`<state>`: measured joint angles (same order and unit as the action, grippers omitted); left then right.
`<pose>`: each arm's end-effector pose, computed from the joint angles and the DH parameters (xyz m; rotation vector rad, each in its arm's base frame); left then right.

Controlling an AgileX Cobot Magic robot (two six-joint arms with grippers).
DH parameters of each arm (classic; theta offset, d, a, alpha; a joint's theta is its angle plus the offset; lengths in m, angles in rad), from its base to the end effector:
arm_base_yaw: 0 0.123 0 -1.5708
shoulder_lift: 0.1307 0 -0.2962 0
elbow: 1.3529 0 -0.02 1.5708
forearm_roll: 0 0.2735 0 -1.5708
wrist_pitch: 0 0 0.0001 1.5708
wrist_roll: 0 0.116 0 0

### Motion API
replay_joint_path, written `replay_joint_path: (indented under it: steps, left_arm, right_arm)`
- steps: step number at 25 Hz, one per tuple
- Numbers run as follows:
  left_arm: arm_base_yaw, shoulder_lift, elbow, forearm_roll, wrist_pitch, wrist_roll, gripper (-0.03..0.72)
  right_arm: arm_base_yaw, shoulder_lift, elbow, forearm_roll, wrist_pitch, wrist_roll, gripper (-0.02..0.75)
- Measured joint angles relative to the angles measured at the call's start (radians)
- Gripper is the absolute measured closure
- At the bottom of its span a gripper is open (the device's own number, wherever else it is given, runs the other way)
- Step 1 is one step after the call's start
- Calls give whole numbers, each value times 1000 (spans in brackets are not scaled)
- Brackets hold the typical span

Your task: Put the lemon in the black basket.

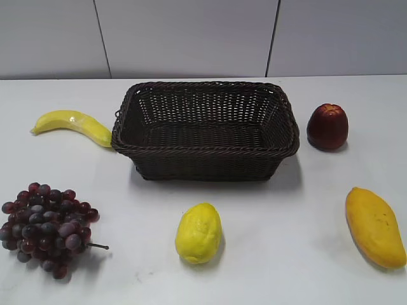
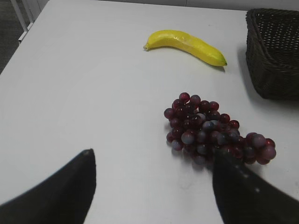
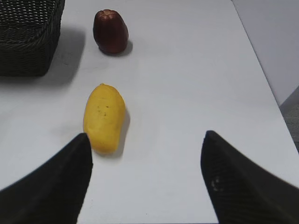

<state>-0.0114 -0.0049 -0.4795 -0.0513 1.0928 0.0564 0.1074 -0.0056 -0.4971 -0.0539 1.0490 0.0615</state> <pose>0.0258 -0.0056 0.2672 0.0738 2.0898 -0.0347 0.0266 -0.0026 0.2773 -0.0444 2.0285 0.0422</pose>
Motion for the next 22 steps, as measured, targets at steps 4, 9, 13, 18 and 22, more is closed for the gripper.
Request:
replay_joint_path:
  steps: [4,9,13,18,22]
  left_arm:
    - [0,0,0,0,0,0,96]
    - [0,0,0,0,0,0,97]
    - [0,0,0,0,0,0,98]
    - [0,17,-21,-1,-45,0,99]
    - [0,162,-63,-56,-183,0,95]
  right_arm:
    - [0,0,0,0,0,0,148]
    - [0,0,0,0,0,0,148]
    - [0,0,0,0,0,0,148]
    - [0,0,0,0,0,0,148]
    - [0,0,0,0,0,0,148]
